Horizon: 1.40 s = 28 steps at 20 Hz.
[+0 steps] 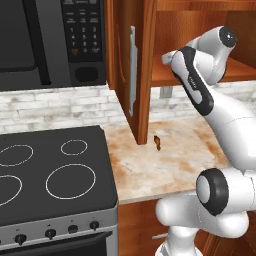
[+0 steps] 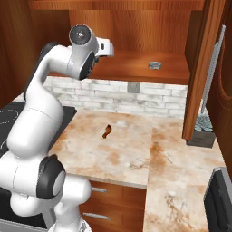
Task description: Restock the canned food cabinet by taking the new fresh canned food from the counter and placing it in the cabinet. Then, take the old canned food from the cabinet and place it on the counter.
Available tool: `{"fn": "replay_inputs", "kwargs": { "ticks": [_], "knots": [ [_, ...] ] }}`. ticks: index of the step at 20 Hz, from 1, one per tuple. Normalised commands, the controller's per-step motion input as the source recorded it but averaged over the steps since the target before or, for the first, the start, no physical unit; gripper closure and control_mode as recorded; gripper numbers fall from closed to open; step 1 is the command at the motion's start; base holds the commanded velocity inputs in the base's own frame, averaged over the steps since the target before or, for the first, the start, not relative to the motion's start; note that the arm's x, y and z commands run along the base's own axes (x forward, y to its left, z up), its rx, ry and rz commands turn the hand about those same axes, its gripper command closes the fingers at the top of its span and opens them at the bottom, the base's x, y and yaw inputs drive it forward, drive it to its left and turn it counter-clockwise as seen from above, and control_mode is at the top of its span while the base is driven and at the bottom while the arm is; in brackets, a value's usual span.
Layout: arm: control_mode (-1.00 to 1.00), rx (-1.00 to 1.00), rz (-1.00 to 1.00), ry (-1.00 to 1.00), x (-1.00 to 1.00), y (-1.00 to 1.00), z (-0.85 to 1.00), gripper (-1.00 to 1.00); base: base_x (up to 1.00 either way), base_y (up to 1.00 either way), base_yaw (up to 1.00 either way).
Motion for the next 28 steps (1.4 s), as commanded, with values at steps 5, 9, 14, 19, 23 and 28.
{"fn": "replay_inputs", "kwargs": {
  "ticks": [5, 9, 14, 19, 23, 28],
  "knots": [
    [-1.00, -0.05, -0.01, 0.06, 0.34, 0.00, -0.38, 1.00, 0.00, 0.00, 0.00],
    [-1.00, -0.06, -0.02, 0.04, 0.31, 0.00, -0.29, 1.00, 0.00, 0.00, 0.00],
    [-1.00, -0.01, -0.03, 0.02, 0.36, 0.00, -0.08, 1.00, 0.00, 0.00, 0.00],
    [-1.00, -0.01, -0.01, 0.02, 0.30, 0.00, -0.11, 1.00, 0.00, 0.00, 0.00],
    [-1.00, 0.00, -0.03, 0.00, 0.34, 0.01, -0.21, -1.00, 0.00, 0.00, 0.00],
    [-1.00, 0.00, -0.01, 0.00, 0.32, 0.00, -0.04, -1.00, 0.00, 0.00, 0.00]
  ]
}}
